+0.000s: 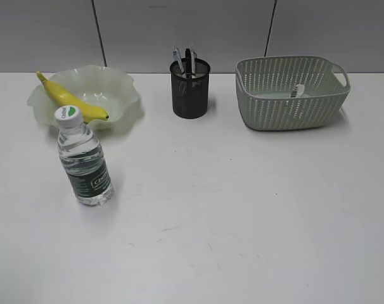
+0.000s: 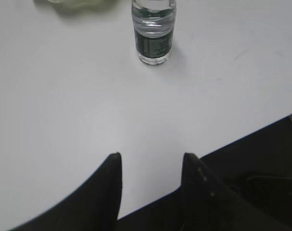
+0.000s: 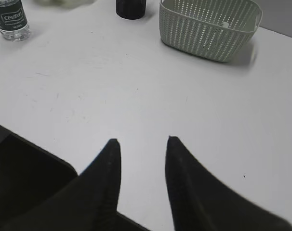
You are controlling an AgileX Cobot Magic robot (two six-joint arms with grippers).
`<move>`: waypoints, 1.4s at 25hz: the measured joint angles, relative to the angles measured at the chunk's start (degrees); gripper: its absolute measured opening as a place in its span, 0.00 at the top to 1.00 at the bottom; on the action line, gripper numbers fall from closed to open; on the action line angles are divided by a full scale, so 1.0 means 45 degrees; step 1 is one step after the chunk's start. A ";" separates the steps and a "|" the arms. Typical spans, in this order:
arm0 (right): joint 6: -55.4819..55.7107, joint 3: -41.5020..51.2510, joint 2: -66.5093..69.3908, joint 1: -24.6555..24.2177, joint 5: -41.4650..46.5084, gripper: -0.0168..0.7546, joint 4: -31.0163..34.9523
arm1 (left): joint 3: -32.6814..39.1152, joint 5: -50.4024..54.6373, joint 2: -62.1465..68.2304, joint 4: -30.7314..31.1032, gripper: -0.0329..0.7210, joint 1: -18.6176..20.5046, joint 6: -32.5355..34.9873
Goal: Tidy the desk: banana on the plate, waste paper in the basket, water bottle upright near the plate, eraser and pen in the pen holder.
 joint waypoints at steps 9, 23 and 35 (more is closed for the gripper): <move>0.0000 0.0000 0.0000 0.0000 0.0000 0.63 0.0000 | 0.1240 -0.0562 -0.5265 -0.0013 0.56 0.0000 0.0000; 0.0000 0.0000 0.0000 0.0000 0.0000 0.63 0.0000 | 0.1240 -0.0572 -0.5411 -0.0049 0.57 0.0000 0.0000; 0.0000 0.0000 0.0000 -0.2100 0.0000 0.63 0.0000 | 0.1244 -0.0572 -0.5411 -0.0033 0.57 0.1317 0.0000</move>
